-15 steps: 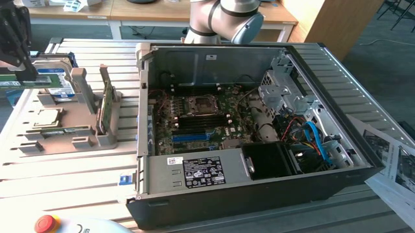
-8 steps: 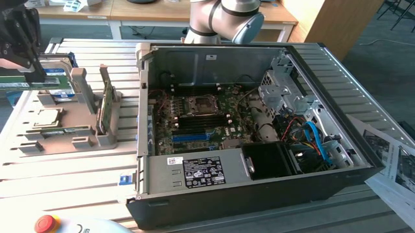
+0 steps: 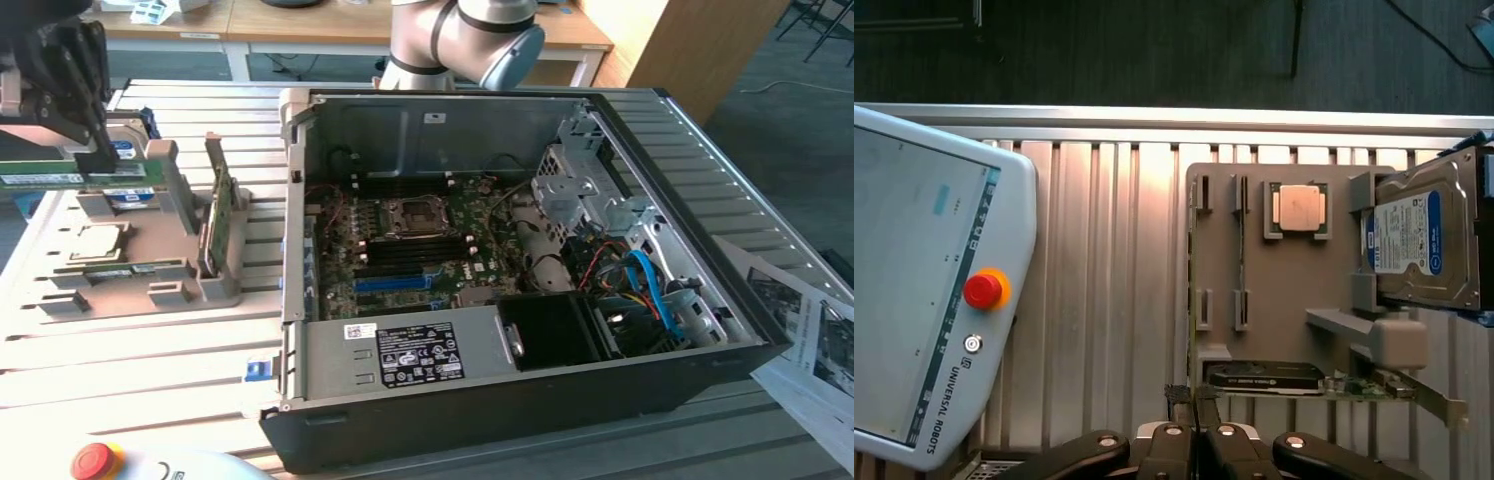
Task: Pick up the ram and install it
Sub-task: 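Pick up the ram and move it above insertion slot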
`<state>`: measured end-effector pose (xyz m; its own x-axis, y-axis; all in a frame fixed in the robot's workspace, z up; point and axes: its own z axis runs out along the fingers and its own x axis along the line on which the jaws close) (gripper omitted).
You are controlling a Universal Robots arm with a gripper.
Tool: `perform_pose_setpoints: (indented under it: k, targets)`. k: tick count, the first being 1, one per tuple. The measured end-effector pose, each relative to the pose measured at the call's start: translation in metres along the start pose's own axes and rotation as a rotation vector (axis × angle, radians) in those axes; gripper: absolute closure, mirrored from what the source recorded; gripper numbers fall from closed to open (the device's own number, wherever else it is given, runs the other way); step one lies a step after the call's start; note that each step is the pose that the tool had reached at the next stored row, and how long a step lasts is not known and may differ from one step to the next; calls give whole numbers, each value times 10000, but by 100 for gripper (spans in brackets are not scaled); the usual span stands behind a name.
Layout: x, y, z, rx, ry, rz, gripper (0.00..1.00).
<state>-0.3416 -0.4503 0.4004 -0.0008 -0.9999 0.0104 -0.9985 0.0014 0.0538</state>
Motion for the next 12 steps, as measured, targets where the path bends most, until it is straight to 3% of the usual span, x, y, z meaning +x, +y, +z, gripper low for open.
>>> perform_pose_setpoints:
  k: [12]
  targets:
    - [71, -337, -18, -70, 0, -2, 88]
